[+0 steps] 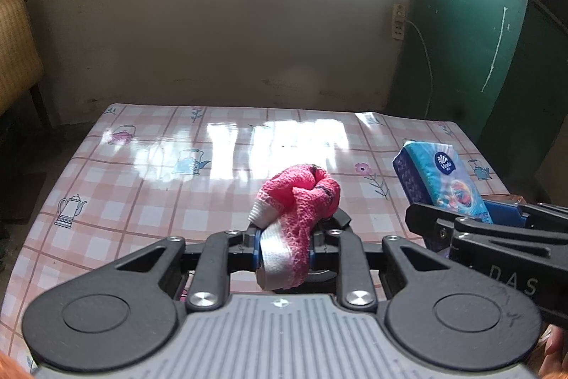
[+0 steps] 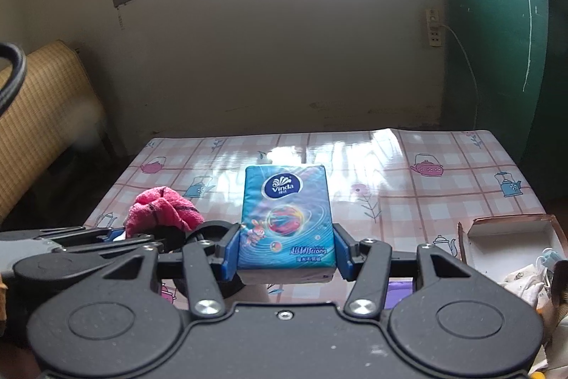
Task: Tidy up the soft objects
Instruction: 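Carry the sock and tissue pack with both grippers toward the box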
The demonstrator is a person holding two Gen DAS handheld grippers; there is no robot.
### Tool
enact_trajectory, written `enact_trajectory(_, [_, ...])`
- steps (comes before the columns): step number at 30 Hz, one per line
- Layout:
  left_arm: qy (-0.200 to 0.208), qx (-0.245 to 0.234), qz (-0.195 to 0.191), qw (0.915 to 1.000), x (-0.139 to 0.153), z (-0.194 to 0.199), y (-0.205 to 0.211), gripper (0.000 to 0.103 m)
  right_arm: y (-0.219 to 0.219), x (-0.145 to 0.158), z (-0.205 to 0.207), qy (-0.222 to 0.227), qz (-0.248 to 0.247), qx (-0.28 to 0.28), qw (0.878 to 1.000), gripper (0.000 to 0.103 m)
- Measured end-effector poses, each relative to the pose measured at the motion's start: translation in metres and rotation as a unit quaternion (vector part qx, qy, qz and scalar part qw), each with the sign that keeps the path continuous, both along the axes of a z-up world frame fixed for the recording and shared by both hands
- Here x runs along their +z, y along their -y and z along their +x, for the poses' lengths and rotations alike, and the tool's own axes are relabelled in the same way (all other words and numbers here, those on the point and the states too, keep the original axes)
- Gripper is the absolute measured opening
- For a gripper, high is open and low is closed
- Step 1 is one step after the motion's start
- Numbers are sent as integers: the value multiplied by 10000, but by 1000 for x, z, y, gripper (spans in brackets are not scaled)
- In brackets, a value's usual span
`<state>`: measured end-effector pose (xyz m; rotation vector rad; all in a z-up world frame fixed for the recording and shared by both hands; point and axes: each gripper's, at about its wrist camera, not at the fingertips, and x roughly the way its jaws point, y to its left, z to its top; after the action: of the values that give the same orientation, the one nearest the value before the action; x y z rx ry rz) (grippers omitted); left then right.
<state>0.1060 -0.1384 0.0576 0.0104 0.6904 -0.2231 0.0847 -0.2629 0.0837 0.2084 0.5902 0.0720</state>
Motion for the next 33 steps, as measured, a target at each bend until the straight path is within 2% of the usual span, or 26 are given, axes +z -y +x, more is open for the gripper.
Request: enact_trajectory(33, [10,-532,103,9985,-5,-2,56,25,43,-2,-13,-24,47,-484,9988,63])
